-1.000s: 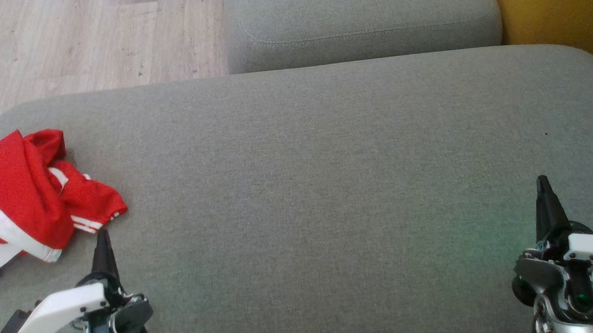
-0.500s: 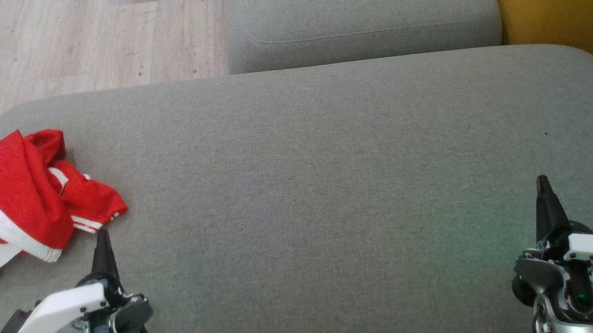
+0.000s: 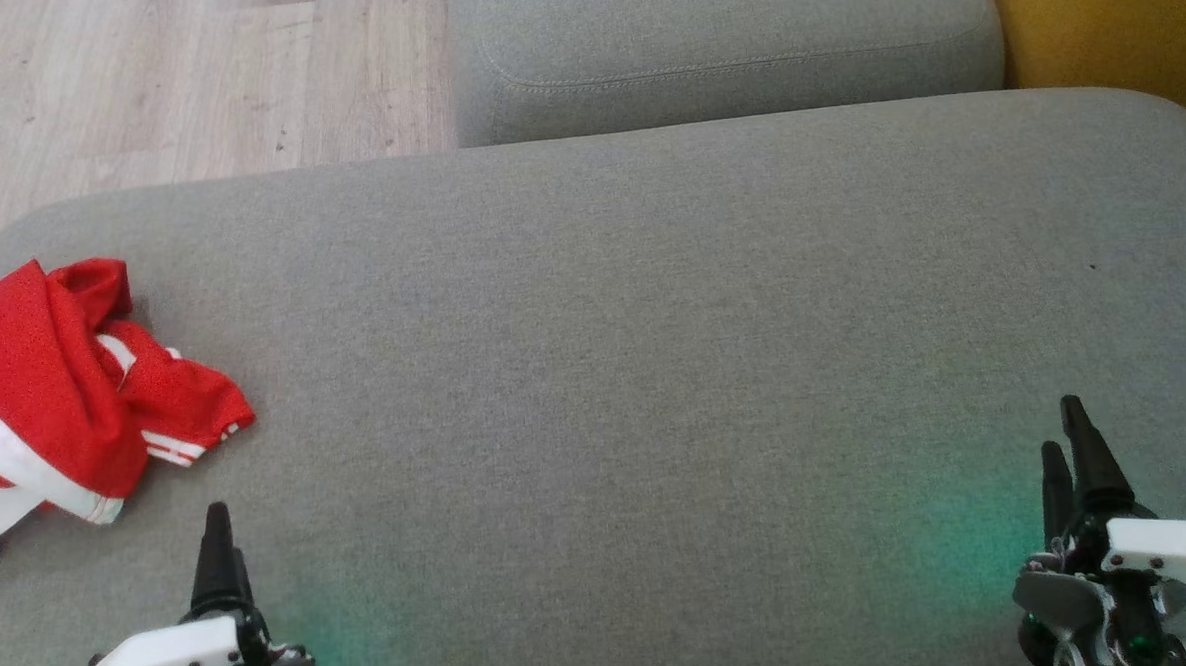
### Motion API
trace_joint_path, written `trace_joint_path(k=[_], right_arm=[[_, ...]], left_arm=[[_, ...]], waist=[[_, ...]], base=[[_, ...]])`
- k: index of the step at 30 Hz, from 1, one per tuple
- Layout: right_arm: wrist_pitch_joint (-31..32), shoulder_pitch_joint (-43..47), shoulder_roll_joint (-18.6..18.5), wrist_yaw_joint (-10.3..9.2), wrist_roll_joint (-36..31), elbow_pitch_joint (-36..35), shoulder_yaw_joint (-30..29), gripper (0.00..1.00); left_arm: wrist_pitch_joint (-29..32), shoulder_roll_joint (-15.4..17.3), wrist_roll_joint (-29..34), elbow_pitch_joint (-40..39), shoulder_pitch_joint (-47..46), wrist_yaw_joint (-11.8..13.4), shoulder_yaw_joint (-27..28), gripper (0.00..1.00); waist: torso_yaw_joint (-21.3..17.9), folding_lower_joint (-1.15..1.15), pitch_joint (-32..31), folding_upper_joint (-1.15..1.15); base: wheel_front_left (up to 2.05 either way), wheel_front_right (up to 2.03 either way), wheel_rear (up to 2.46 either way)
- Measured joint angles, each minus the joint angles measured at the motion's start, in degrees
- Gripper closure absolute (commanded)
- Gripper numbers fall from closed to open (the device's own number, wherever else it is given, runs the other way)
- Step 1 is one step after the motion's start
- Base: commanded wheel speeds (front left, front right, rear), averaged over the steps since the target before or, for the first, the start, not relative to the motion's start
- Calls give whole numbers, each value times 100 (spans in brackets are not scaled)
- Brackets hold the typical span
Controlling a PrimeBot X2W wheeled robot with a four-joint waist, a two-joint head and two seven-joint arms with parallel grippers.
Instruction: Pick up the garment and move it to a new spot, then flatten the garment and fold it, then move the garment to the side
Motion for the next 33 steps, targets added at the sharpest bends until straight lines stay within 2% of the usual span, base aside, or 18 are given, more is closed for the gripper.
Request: trace_joint_path(k=[33], right_arm=[[-541,-361,-241,0,-2107,214,587,0]], left_arm=[[-542,34,2416,153,-241,-1,-243,0]], waist=[[3,0,95,0]], base=[[0,0,0]])
